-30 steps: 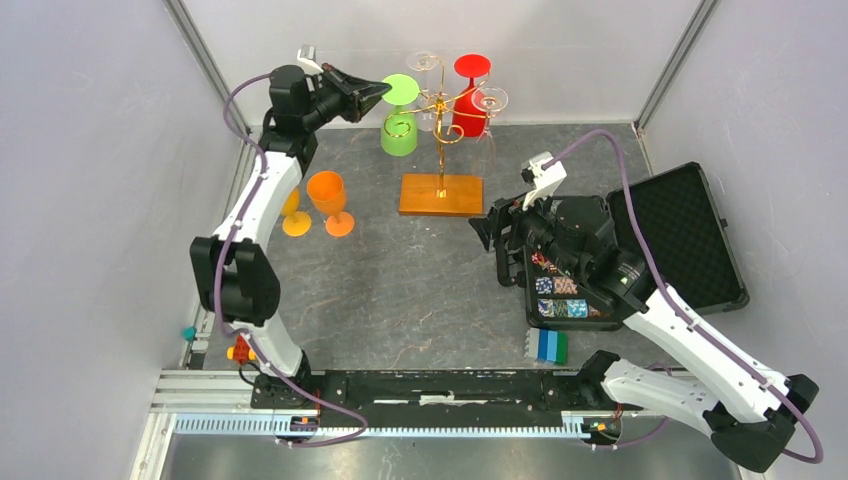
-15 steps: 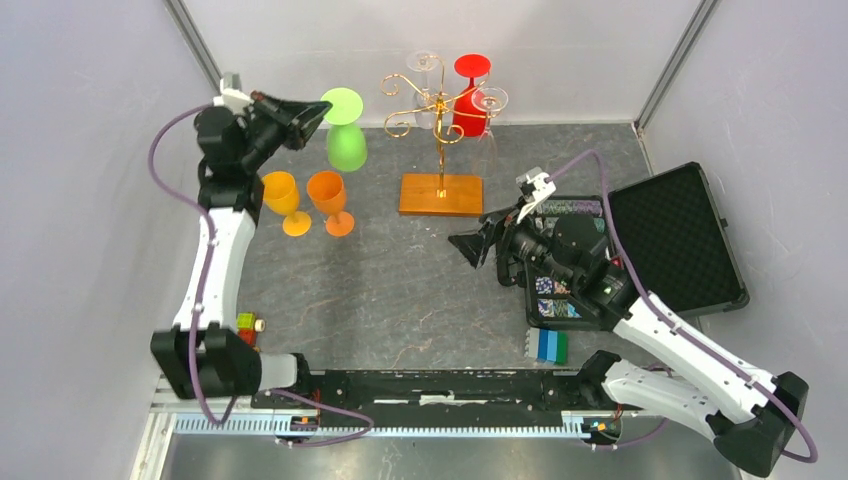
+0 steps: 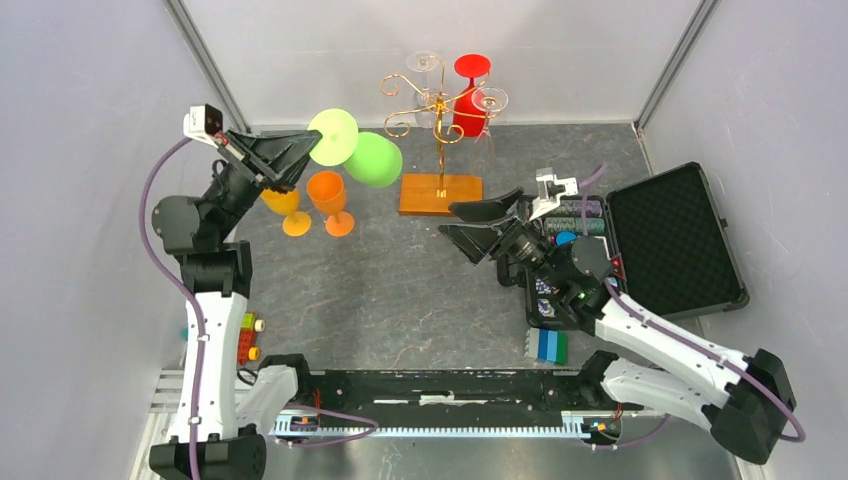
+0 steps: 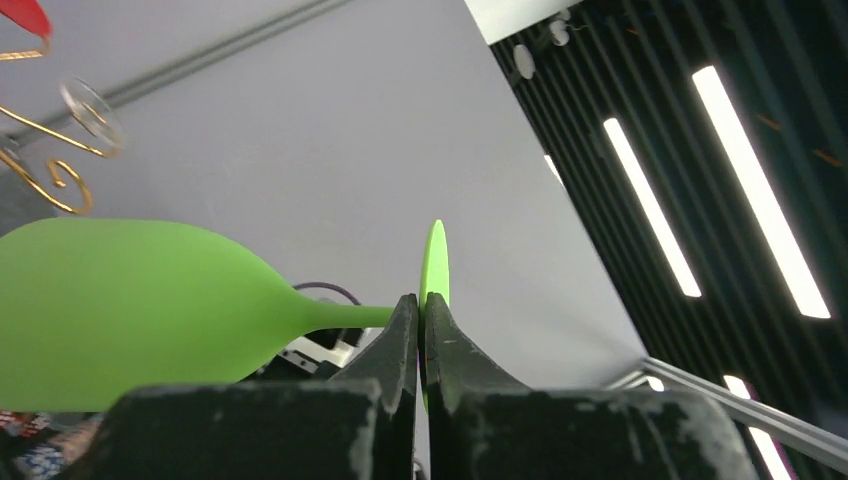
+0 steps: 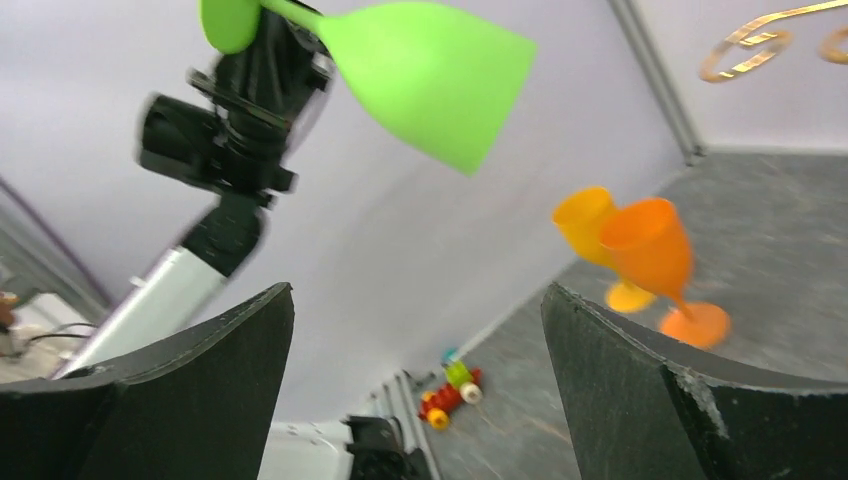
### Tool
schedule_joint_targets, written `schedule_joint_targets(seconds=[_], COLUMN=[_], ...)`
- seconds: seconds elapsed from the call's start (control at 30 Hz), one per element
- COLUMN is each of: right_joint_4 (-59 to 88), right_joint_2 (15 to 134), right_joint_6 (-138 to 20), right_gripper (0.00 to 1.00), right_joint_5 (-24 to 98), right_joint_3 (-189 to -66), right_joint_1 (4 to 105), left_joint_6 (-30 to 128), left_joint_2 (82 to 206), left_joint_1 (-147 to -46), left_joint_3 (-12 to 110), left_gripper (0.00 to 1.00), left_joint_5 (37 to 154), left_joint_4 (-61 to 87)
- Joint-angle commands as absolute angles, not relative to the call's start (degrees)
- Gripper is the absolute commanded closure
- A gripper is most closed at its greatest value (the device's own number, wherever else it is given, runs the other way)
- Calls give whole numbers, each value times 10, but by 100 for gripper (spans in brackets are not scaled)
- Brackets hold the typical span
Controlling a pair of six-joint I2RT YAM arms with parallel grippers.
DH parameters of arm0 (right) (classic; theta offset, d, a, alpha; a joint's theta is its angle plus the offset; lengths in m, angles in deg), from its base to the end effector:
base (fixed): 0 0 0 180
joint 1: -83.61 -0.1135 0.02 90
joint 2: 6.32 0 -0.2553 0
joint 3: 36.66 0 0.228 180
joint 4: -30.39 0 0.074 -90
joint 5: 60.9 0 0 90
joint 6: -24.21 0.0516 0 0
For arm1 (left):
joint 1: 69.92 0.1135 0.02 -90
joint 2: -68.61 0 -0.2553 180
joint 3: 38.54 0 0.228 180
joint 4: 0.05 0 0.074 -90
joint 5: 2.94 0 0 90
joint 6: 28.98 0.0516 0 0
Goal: Take the wine glass off the wine glass rack
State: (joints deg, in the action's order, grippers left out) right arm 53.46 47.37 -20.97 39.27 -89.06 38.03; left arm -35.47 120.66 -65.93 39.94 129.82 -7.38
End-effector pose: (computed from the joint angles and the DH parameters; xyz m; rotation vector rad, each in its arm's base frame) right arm 0.1423 0.1583 0.3604 -0.1828 1.3233 1.4706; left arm 0.1622 -0.0238 0.4785 -0.3267 1.3088 -1.7656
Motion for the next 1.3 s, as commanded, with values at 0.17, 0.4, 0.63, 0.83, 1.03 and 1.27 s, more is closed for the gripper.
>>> schedule_joint_targets(seconds=[0.17, 0.4, 0.63, 0.83, 1.03, 1.27], right_joint_4=[770, 970, 981, 1026, 1057, 1059], right_joint_2=[581, 644, 681, 726, 739, 739], right_joint_6=[-166, -122, -118, -77, -61, -55], right_gripper=[2, 2, 7, 17, 43, 92], right_joint_5=[365, 411, 470, 524, 534, 522], right_joint_3=[-946, -967, -1045, -1107, -1110, -1104], right_joint_1=[298, 290, 289, 288, 289, 289], left_joint_6=[-643, -720, -752, -752, -753, -736], left_joint_2=[1165, 1133, 1131, 1130, 1132, 1137], left_joint_1=[-661, -662, -668, -668, -668, -668], left_joint_3=[351, 364, 378, 380, 368, 367], left_gripper=[98, 98, 98, 98, 98, 82], left_joint_5=[1326, 1327, 1313, 1311, 1305, 1305], left_joint_4=[-300, -333, -360, -357, -356, -337])
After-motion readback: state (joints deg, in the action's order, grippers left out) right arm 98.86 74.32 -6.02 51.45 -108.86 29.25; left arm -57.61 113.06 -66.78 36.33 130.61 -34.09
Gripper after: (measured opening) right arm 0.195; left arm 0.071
